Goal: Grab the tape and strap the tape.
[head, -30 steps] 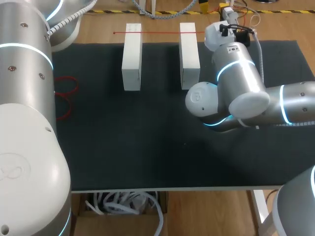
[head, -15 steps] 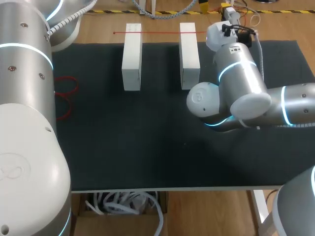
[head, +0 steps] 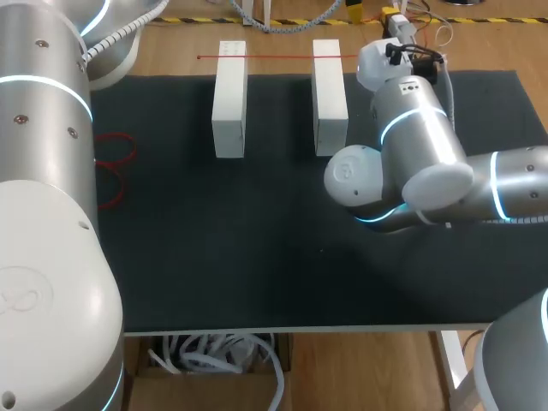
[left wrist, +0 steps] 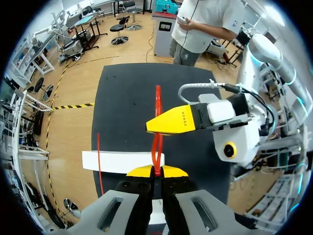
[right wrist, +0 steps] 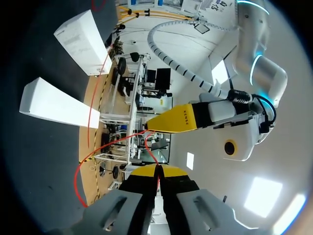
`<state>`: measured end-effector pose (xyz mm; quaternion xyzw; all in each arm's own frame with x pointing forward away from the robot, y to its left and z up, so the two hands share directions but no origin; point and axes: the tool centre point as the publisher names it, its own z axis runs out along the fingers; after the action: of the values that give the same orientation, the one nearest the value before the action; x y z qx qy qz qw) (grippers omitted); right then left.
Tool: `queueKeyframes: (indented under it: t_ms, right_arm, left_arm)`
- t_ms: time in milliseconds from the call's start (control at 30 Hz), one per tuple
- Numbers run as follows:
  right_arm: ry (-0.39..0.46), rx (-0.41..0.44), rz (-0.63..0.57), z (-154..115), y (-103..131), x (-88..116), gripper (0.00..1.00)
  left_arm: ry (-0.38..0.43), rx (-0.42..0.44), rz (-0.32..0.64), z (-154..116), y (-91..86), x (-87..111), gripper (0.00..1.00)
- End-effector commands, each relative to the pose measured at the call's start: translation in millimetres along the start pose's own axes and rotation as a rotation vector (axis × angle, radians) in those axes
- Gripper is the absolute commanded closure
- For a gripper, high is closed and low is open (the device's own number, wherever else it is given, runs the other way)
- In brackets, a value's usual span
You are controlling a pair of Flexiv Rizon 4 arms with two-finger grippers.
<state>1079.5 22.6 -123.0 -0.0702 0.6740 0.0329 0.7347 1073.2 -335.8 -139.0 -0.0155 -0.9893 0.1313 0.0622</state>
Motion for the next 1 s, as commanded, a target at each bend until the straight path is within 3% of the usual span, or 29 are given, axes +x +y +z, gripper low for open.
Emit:
queueKeyframes:
  t_ms: [33, 467, 1000]
  right_arm:
    - [0.005, -0.011, 0.003, -2, 1, -4, 1.00]
    - [-0.014, -0.033, 0.028, -5, 6, -7, 1.00]
    - [-0.003, -0.008, 0.005, 0, -5, -5, 1.00]
  left_arm:
    - [0.004, -0.006, -0.002, -1, -1.8, -1.1, 1.00]
    - [0.004, -0.006, -0.002, -1, -1.8, -1.1, 1.00]
    - [0.004, -0.006, -0.002, -1, -1.8, -1.1, 1.00]
